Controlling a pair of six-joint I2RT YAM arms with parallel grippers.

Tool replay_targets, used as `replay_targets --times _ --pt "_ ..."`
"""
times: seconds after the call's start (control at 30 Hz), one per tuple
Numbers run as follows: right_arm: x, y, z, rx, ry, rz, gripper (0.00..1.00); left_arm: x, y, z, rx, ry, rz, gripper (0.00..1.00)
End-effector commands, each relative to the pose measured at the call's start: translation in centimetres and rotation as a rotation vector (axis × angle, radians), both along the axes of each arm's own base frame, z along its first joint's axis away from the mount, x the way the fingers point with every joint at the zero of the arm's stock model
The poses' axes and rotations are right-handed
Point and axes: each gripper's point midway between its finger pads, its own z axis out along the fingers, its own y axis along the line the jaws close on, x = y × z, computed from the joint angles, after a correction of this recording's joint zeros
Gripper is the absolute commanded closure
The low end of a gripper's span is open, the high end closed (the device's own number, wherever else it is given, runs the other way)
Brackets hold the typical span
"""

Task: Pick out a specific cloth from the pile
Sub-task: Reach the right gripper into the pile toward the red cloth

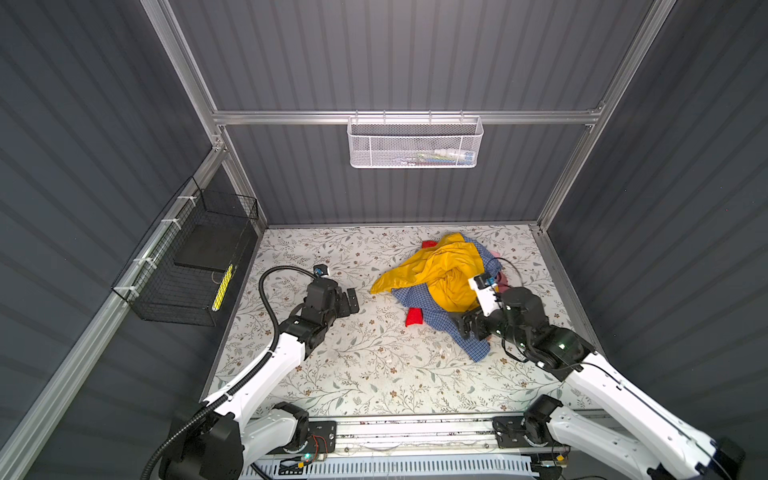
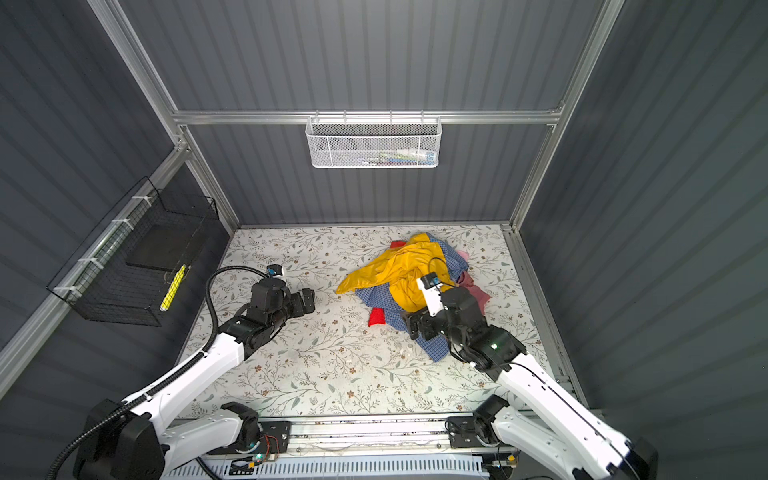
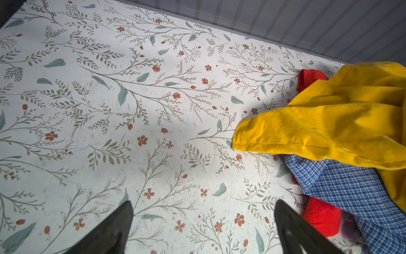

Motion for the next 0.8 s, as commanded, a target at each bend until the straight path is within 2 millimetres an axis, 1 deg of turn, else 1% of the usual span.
replay_targets --times 0.0,0.07,0.1,0.13,0.27,0.47,0.7,0.73,0.77 --pt "0.0 0.9 -1.2 -0.238 -0.036 0.034 0.01 -0.4 0.6 0.0 -0.003 -0.002 0.035 0.00" --pt "-0.2 2.7 -2.4 -0.317 -0.022 0.088 0.02 -0.4 0.7 0.1 0.001 -0.004 0.037 0.00" --pt "-0.4 3.4 -2.5 -0.333 -0.021 0.113 0.03 -0.4 0.7 0.2 0.005 -0.004 0.039 0.00" --pt "-0.5 4.4 -3.8 -0.375 0.008 0.145 0.04 -0.5 0.8 0.1 0.008 0.000 0.042 0.00" --pt "-1.1 7.2 -5.9 -0.469 0.050 0.233 0.06 -0.8 1.2 0.1 0.012 -0.001 0.059 0.00" --pt "-0.4 8.8 -9.8 -0.619 0.150 0.251 0.10 -1.3 2.0 0.3 0.018 -0.012 0.088 0.00" --pt "1.4 10.5 -12.3 -0.700 0.210 0.209 0.14 -1.9 2.7 0.4 0.038 -0.012 0.105 0.00" --pt "1.7 10.6 -12.7 -0.719 0.217 0.199 0.15 -2.0 2.8 0.3 0.043 -0.009 0.107 0.00" --pt "2.2 10.7 -13.0 -0.736 0.224 0.177 0.19 -2.1 2.8 0.3 0.046 -0.007 0.105 0.00"
